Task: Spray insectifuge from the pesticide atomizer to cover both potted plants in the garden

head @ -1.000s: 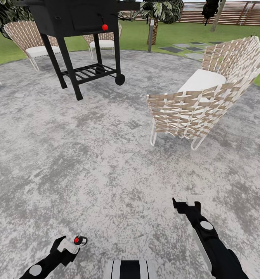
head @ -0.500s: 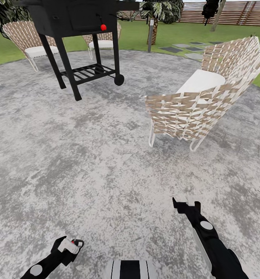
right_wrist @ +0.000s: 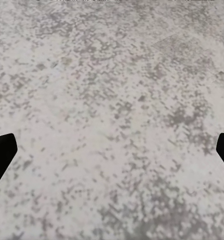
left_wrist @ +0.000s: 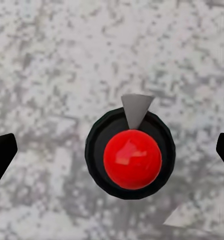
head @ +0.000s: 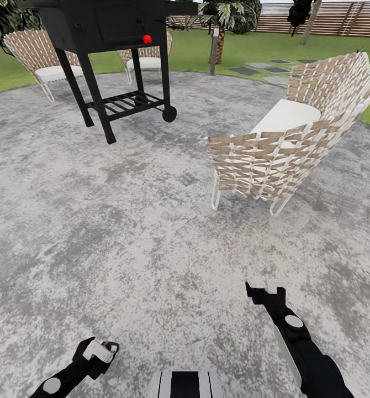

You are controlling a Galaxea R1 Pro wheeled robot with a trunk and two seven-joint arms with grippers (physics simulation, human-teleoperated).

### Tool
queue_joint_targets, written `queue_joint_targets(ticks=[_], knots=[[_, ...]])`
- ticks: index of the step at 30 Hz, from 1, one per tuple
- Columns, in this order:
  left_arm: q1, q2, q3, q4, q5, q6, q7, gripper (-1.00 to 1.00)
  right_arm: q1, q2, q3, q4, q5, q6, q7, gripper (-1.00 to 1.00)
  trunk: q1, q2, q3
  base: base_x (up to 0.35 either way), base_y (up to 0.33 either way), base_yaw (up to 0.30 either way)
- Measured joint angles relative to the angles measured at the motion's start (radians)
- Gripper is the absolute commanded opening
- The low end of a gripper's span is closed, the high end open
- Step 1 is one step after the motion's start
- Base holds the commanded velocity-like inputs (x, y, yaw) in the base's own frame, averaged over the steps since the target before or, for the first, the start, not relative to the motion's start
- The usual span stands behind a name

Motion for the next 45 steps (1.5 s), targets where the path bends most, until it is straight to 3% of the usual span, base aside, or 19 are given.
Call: queue_joint_targets(ticks=[8, 31, 45], knots=[[0.0, -0.005, -0.001, -0.001, -0.001, -0.001, 0.0, 1.0, 0.0, 0.001, 0.0, 0.0, 0.0, 0.0, 0.0, 1.0, 0.003, -0.002, -0.027, 0.0, 0.0, 0.0], [0.0, -0.006, 0.005, 0.001, 0.002, -0.027, 0.003, 1.0, 0.001, 0.0, 0.0, 0.0, 0.0, 0.0, 0.0, 1.0, 0.003, -0.002, -0.027, -0.043, 0.0, 0.0], [0.0, -0.006, 0.009, 0.001, 0.006, -0.031, 0.003, 1.0, 0.001, 0.001, 0.0, 0.001, 0.0, 0.0, 0.0, 1.0, 0.003, -0.002, -0.015, 0.0, 0.0, 0.0]])
